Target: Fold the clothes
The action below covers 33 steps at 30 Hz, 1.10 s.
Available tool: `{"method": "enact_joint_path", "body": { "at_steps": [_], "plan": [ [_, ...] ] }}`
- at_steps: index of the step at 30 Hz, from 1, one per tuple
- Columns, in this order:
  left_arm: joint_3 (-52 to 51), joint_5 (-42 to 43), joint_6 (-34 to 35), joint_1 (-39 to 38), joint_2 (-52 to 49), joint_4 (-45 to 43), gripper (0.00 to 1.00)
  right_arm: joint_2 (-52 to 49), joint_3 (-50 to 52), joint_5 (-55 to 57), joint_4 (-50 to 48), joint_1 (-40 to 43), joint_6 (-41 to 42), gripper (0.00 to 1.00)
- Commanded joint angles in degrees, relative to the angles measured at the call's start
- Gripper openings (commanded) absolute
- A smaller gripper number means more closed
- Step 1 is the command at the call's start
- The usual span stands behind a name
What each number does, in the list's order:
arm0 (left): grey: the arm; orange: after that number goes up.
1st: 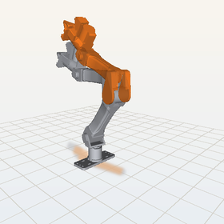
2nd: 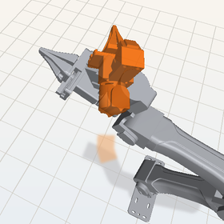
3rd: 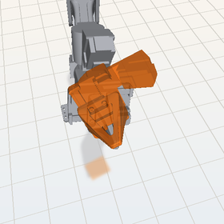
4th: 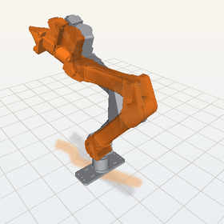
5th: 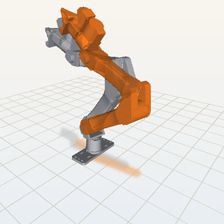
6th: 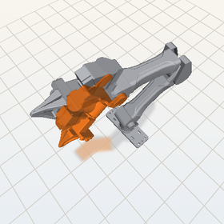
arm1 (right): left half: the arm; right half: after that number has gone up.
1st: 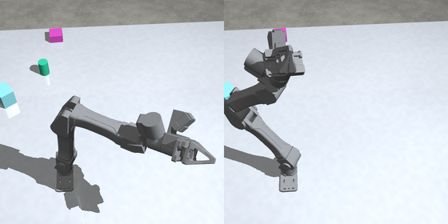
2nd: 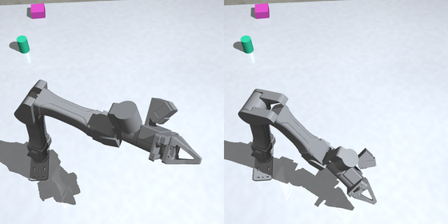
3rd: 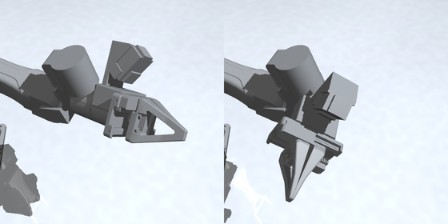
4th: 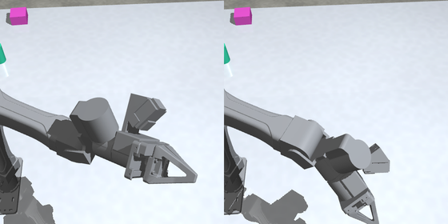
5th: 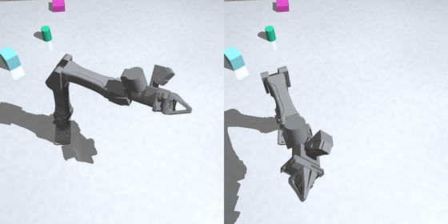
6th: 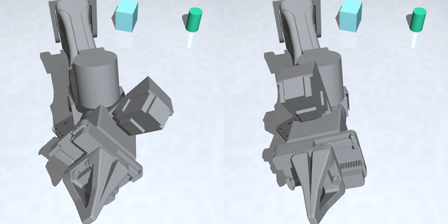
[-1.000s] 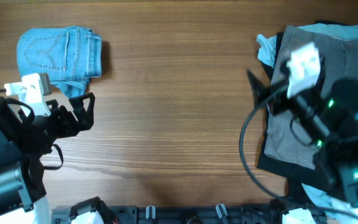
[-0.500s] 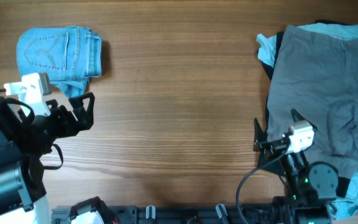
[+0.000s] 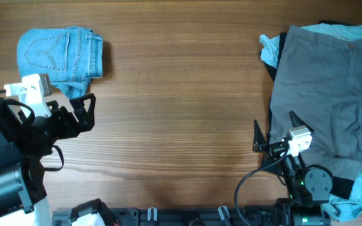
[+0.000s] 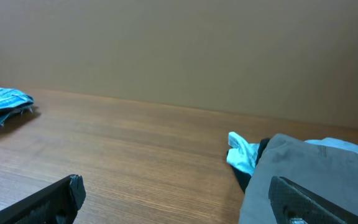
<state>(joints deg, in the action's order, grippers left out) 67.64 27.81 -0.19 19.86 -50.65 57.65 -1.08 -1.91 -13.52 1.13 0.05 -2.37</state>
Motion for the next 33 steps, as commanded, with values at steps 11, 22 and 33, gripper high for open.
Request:
{"method": "enact_joint_path", "body": {
  "at_steps": [11,22,33],
  "plan": [
    [0.52,-0.28,-1.09,-0.31,0.24,-0.13,1.00,0.81,0.70,-1.14,-0.42,0.31,0.87,1.00],
    [-6.69,-7.17,-2.01,-13.09,10.38,-12.79,1.00,0.81,0.70,-1.14,-0.42,0.31,0.90,1.00],
    [-45.66,-9.77,4.24,-16.04,40.15,-46.56,1.00,0.81,0.70,-1.14,-0.42,0.31,0.90,1.00]
  ]
}}
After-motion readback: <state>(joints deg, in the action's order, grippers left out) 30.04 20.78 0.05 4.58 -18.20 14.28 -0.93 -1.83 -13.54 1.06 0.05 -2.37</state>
